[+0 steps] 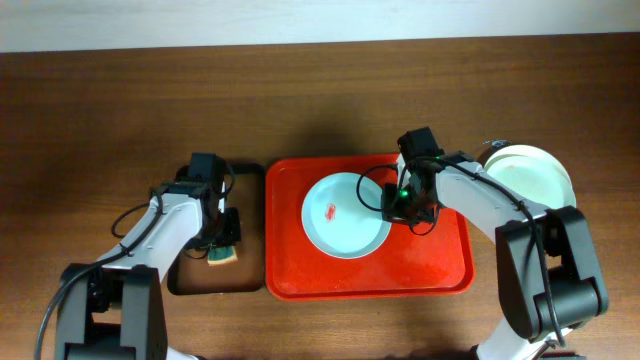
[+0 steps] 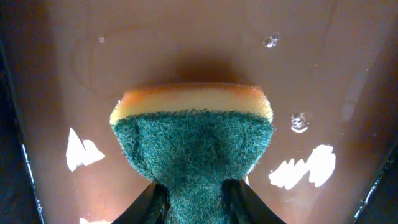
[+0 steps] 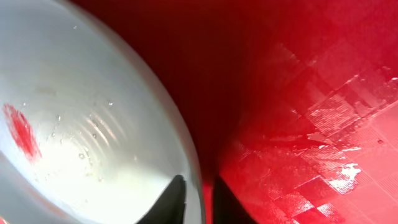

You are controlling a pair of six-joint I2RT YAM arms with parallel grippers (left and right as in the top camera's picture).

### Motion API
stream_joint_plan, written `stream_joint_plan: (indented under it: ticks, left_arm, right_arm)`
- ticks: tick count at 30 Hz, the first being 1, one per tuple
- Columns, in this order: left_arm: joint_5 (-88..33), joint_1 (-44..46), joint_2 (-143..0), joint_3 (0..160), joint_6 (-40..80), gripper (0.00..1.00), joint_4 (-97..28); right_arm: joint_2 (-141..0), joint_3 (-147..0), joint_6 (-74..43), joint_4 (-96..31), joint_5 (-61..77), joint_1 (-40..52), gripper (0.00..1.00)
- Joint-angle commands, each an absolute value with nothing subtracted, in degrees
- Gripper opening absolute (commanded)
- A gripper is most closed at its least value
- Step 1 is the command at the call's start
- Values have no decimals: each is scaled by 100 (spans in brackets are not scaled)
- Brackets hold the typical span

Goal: Clean dirty plates on tray and stack at the side
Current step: 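Grasp the green sponge with left gripper and carry it to the plate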

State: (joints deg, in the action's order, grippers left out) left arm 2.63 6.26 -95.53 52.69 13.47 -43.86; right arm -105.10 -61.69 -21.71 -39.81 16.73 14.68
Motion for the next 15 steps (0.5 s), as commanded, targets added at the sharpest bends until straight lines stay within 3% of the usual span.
stream_joint_plan:
  ticks: [1, 8, 15]
  left_arm:
    - [320, 639, -9568, 5183, 1365, 30, -4355]
    - [257, 639, -9568, 5183, 1365, 35, -4316]
    - [235, 639, -9568, 5142, 1365, 24, -4399]
  right_arm:
    - [-10525, -6130, -2174, -3994, 1584, 1498, 4]
    - [-10525, -6145, -2169, -4007, 1588, 1500, 4]
    - [-10525, -6139, -2147, -4029, 1586, 1500, 4]
